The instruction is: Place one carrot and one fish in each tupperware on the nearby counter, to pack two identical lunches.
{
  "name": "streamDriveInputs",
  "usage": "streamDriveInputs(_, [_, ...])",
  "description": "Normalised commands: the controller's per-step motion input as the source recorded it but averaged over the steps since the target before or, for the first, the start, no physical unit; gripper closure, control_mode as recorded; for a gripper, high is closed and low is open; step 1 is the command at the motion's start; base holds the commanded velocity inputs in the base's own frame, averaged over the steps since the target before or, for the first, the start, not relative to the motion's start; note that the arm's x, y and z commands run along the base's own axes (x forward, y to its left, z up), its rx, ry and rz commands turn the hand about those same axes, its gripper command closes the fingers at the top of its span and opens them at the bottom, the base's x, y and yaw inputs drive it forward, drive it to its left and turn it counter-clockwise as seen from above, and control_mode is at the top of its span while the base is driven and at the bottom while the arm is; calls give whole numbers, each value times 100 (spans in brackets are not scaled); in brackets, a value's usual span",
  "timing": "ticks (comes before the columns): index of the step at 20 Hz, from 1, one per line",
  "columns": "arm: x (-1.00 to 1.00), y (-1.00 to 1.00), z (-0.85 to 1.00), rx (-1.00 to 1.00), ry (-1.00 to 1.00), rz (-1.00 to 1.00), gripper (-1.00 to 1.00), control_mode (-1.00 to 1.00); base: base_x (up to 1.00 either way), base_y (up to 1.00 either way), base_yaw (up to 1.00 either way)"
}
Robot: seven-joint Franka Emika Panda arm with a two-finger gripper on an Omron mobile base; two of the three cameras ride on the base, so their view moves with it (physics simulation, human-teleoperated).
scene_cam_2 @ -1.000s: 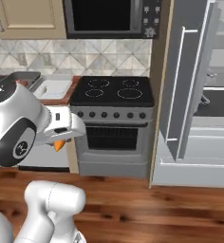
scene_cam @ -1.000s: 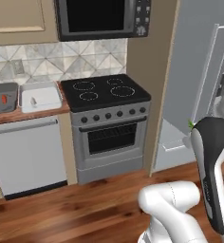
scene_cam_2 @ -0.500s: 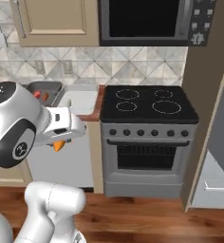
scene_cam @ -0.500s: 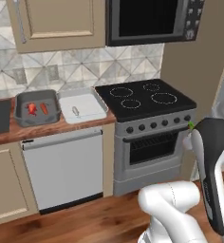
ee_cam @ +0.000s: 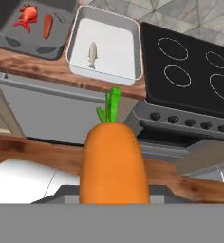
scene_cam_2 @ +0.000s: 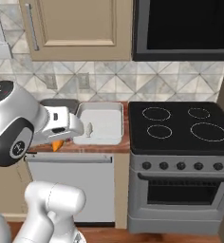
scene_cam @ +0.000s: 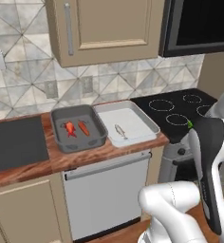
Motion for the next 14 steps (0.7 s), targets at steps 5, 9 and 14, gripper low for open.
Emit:
streamDriveInputs(5, [0, 0, 0, 0, 0, 0, 100, 100, 85, 7, 0])
streamDriveInputs(9, [0, 0, 0, 0, 0, 0, 100, 100, 38, -7, 0])
streamDriveInputs(14, [5, 0, -25, 0, 0, 0, 100, -100, 11, 0, 0])
